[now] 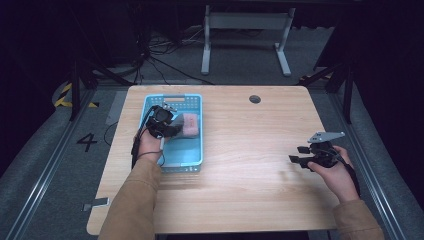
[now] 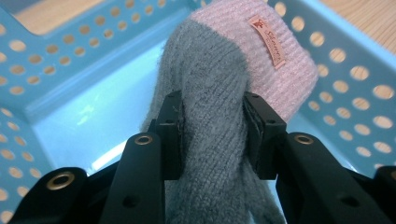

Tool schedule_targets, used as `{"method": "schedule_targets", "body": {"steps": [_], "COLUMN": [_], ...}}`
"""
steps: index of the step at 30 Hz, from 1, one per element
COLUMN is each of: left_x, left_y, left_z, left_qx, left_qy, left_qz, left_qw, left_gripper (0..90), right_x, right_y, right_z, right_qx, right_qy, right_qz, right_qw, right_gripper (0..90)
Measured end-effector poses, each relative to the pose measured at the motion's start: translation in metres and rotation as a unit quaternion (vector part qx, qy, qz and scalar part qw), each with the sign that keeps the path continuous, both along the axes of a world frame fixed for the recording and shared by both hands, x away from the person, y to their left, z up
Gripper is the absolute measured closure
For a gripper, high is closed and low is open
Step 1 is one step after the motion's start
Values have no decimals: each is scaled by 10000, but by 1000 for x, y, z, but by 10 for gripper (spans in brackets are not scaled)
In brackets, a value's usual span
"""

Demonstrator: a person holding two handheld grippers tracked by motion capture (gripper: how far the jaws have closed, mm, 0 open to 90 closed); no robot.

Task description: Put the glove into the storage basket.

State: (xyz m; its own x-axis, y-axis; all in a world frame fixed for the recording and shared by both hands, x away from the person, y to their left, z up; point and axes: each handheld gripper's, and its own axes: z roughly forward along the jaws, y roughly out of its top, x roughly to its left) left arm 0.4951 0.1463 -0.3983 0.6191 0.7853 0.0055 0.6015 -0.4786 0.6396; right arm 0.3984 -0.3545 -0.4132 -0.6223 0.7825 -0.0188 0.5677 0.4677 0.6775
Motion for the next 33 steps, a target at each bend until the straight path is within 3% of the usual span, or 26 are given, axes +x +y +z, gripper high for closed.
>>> {"method": "schedule_targets", "body": {"steps": [5, 19, 33], "left_x": [4, 13, 22], "left_y": [-3, -7, -14], "left_z": [-7, -21, -23], "left_qx": [191, 169, 380], "left_qy": [124, 604, 577], "left_qz": [-7, 5, 128], "left_qw": [9997, 9980, 9975], "left_gripper": [636, 624, 599], "right_x": [1, 1, 0], "right_y": [1, 1, 1], "right_z": [-1, -1, 0], "right_qx": [2, -1, 31], "right_qy": [-1, 6, -5], "right_qz": [11, 39, 10], "right_qw": [10000, 10000, 10000], "right_gripper": [458, 454, 452]}}
